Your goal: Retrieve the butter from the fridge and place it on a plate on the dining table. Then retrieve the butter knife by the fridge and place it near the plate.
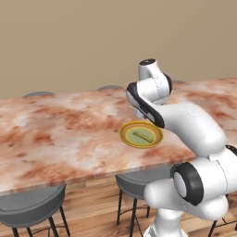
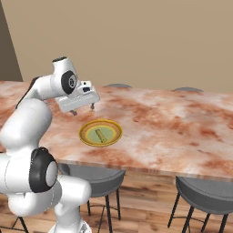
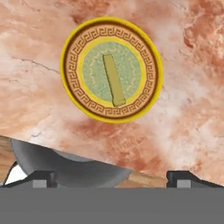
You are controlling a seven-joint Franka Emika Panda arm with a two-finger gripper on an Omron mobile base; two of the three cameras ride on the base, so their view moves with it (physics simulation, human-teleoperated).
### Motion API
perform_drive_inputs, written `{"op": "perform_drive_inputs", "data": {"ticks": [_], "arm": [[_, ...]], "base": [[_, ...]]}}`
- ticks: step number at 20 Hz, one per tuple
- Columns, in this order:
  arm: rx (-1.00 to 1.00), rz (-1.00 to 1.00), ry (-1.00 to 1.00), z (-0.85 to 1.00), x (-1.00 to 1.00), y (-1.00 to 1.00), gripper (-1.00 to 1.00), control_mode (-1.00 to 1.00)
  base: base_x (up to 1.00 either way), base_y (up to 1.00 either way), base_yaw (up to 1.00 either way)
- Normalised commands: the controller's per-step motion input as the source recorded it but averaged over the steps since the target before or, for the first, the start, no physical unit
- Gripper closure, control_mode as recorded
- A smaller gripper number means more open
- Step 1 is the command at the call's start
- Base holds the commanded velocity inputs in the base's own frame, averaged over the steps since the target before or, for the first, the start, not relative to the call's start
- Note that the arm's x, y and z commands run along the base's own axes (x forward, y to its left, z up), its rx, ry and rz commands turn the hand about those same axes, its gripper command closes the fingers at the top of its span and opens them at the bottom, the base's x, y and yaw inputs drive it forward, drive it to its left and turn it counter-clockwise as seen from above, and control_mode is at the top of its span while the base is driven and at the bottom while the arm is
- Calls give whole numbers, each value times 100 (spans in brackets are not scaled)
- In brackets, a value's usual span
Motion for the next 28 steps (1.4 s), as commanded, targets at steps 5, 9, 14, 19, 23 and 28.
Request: {"op": "perform_drive_inputs", "data": {"ticks": [5, 9, 14, 19, 23, 28], "arm": [[11, -15, -1, 42, -84, 0, -100, -100], [15, -18, -13, 12, -100, -3, -100, -100], [6, -13, -42, 0, -100, 1, -100, -100], [9, -4, -24, -1, -83, 0, -100, -100], [10, -1, 0, 0, 3, -10, -100, -100], [8, -4, 5, -1, 9, -17, -100, -100]], "base": [[0, 0, 0], [0, 0, 0], [0, 0, 0], [0, 0, 0], [0, 0, 0], [0, 0, 0]]}}
